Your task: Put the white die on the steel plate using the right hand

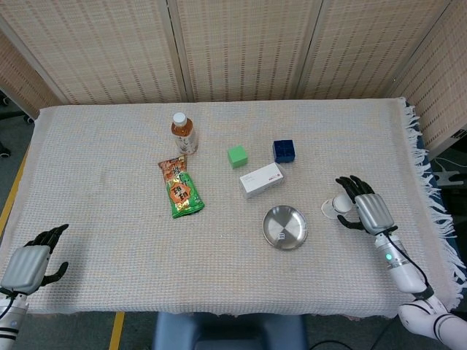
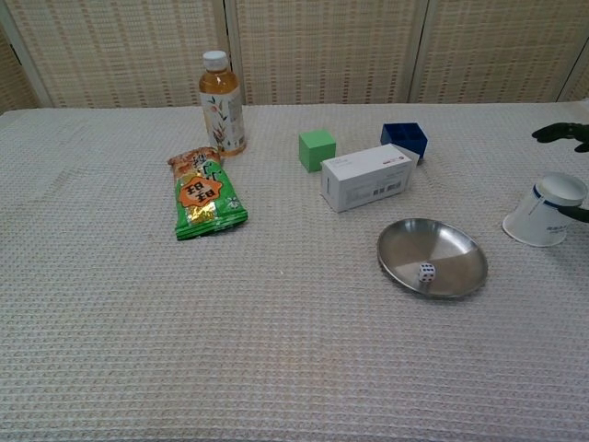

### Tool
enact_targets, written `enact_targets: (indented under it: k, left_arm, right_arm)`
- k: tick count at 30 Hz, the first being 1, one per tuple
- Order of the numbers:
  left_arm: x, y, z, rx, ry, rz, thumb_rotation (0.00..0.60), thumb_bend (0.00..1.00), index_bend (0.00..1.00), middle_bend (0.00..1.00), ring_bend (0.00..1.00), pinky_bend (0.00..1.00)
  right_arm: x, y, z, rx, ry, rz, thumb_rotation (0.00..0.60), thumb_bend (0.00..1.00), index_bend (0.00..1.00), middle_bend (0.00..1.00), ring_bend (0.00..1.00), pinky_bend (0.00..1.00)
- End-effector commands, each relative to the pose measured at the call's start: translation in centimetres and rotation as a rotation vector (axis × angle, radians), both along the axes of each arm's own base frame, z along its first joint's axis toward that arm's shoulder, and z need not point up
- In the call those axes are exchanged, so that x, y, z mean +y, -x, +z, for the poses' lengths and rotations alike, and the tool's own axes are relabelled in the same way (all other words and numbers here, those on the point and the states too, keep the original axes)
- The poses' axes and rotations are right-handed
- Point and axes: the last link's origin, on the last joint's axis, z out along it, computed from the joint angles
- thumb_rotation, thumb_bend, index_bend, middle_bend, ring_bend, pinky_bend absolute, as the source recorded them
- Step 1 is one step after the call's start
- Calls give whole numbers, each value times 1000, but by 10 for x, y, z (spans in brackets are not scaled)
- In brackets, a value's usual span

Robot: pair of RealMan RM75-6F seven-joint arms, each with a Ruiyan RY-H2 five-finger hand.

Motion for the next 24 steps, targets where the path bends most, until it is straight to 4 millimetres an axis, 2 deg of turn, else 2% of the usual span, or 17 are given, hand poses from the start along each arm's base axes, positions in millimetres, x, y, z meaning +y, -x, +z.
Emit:
enact_targets:
  k: [1, 7, 10, 14, 19, 24]
  left_arm:
    - [0, 0, 0, -1, -1, -1, 600, 355, 94, 145, 166, 373]
    - [-1, 0, 0, 0, 1, -4, 600, 357, 93, 145, 166, 373]
    - [-1, 0, 0, 2, 0, -3, 600, 357, 94, 145, 166, 372]
    - [-2, -1, 1, 4, -5, -8, 600, 357, 94, 145, 166, 373]
    - [-3, -3, -1, 8, 0, -13, 600, 357, 93, 145, 167, 373]
    - [-2, -3, -2, 10, 0, -16, 600, 359, 93, 145, 166, 373]
  right_arm:
    - [6, -3, 4, 3, 23, 40, 600, 177, 72, 46, 0, 95]
    - [36, -12, 24, 120, 165, 144, 600, 178, 72, 46, 0, 76]
    - [53, -12, 33, 245, 257, 107, 600, 178, 65, 46, 0, 72]
    - [69, -15, 41, 329, 327, 28, 600, 177, 13, 46, 0, 65]
    - [81, -17, 41, 378, 308, -17, 600, 156, 0, 31, 0, 63]
    - [84, -19, 40, 382, 271, -23, 600, 156, 0, 28, 0, 63]
